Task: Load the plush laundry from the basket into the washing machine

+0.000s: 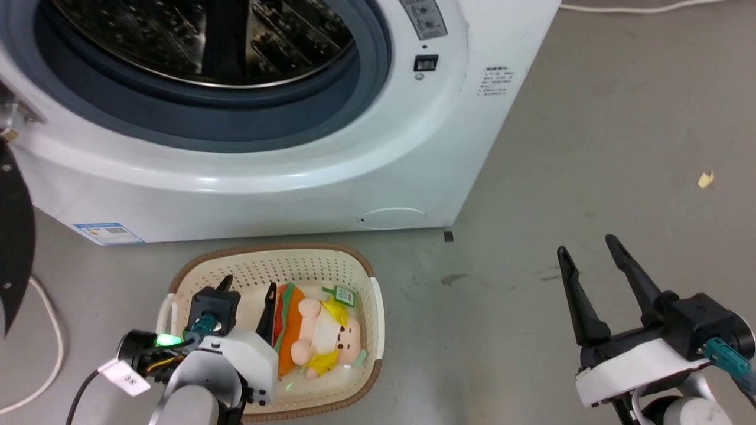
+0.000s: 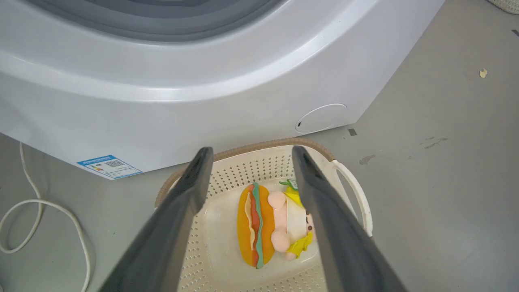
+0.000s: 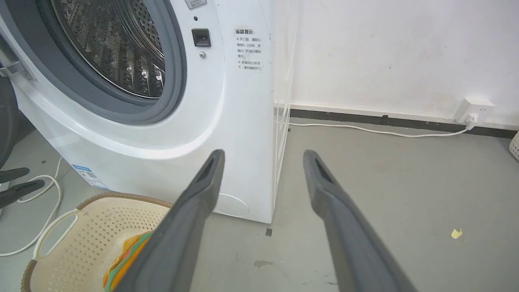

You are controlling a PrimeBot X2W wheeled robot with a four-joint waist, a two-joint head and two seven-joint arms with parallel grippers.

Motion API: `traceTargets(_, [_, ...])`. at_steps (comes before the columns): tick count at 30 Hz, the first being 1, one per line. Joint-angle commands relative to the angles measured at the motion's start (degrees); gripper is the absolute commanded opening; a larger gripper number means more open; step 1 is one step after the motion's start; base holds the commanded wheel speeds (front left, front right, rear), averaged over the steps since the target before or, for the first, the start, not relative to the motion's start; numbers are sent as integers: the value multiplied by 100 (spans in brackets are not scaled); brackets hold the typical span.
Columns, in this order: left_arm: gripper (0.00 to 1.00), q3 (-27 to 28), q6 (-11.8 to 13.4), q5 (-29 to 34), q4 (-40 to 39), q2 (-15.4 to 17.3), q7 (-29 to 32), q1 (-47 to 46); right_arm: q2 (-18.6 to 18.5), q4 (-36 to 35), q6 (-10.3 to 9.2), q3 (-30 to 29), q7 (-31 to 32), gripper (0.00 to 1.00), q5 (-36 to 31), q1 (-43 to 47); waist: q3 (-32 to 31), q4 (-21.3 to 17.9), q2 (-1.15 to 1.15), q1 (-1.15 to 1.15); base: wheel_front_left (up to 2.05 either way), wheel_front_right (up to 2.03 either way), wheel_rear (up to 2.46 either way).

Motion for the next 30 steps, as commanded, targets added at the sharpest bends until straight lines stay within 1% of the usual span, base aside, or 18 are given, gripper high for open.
traceTargets(1, [100,-70,-27,-11,152,78,30,-185,3,-61,-2,15,-64,100,62,-134,159,-89,0,-1,0,0,0])
traceTargets(7, [100,-209,-87,-39,630,205,127,-578,3,-114,-2,45,-136,100,156,-238,503,-227,0,-1,0,0,0])
traceTargets(19, [100,-345,-173,-206,1624,566,472,-1320,3,-232,-3,125,-279,100,438,-438,1245,-509,0,-1,0,0,0])
traceTargets(24, [100,-525,-209,-249,1957,696,609,-1620,4,-279,-3,196,-339,100,519,-526,1543,-628,0,-1,0,0,0])
traceTargets(30, [100,-869,-248,-238,2324,875,769,-2002,4,-349,-3,218,-411,100,611,-616,1883,-728,0,-1,0,0,0])
